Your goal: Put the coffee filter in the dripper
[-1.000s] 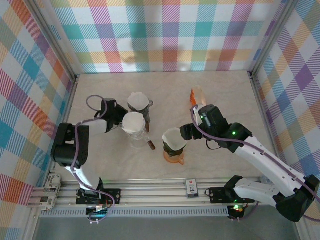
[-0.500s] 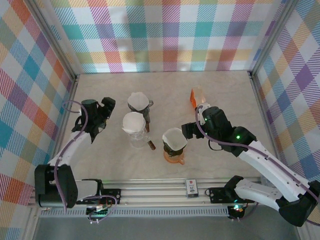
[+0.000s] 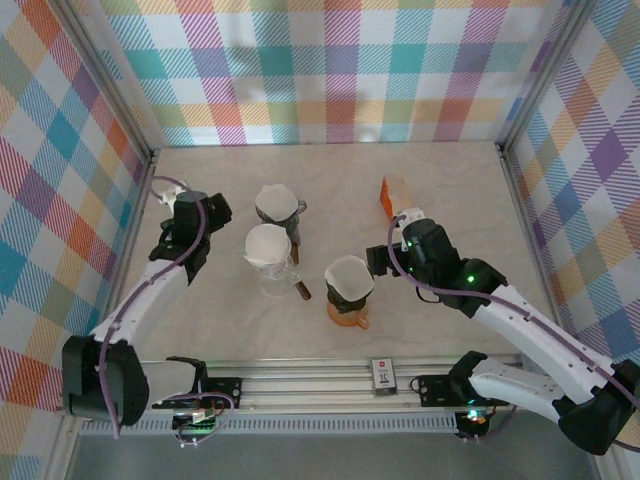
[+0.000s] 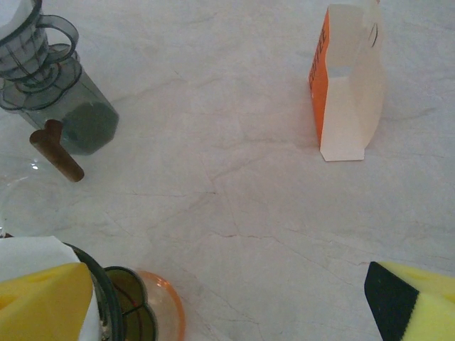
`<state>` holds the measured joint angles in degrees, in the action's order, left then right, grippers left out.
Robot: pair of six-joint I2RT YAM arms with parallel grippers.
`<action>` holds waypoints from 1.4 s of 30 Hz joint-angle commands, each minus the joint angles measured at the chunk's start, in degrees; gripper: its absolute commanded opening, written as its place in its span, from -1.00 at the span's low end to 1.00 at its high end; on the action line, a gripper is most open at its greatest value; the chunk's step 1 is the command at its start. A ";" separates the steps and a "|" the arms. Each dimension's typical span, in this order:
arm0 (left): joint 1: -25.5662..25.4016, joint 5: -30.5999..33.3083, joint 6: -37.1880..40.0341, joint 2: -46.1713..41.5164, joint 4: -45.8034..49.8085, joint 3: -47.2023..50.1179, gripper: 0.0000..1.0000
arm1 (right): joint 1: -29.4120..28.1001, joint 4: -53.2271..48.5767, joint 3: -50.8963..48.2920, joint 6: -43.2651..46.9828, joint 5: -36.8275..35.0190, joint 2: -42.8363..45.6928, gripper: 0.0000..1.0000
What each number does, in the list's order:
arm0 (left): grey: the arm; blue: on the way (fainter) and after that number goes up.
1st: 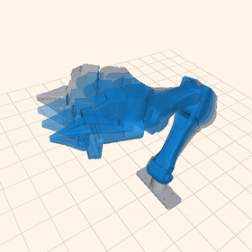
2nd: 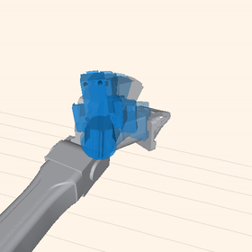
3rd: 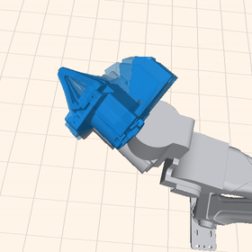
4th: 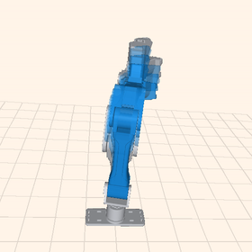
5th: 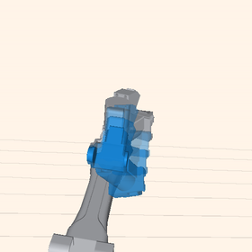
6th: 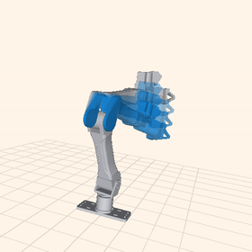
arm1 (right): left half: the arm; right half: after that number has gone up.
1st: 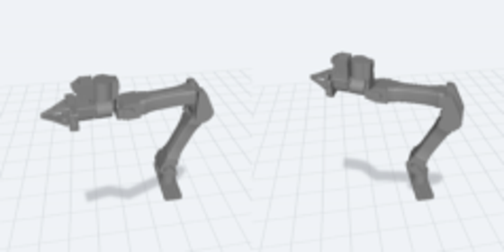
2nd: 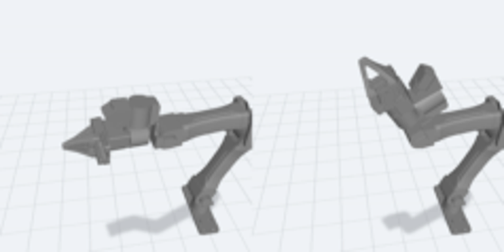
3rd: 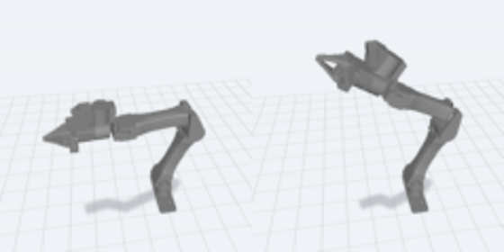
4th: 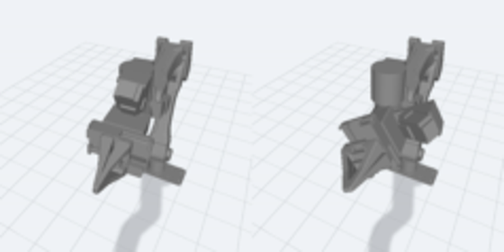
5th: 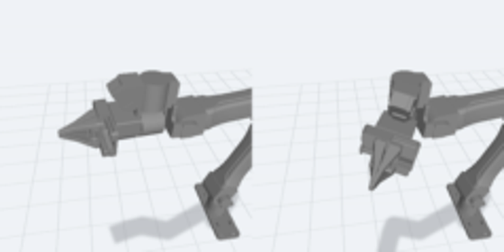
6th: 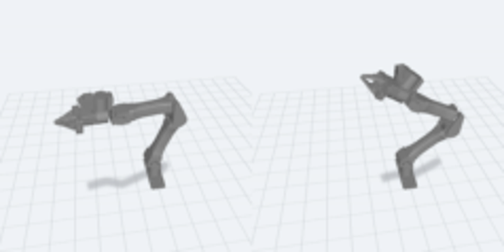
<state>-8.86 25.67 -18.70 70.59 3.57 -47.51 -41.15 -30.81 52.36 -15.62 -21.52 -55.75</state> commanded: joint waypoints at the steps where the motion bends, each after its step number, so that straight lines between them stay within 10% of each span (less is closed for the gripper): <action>1: 0.03 7.29 10.85 6.44 -7.87 2.45 1.00 | 0.36 3.12 -0.63 1.10 -1.35 1.16 0.98; 25: 3.48 -5.86 15.97 16.43 -41.27 19.97 1.00 | 1.63 8.02 -5.18 0.87 -11.92 2.83 0.98; 42: 3.33 -8.34 17.31 18.89 -52.28 24.68 1.00 | 25.16 45.66 -19.89 15.77 0.73 -5.57 0.98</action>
<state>-5.48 17.61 -2.90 88.55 -43.92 -22.11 -18.92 -0.47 36.67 -5.93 -24.58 -60.34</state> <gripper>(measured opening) 0.999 0.990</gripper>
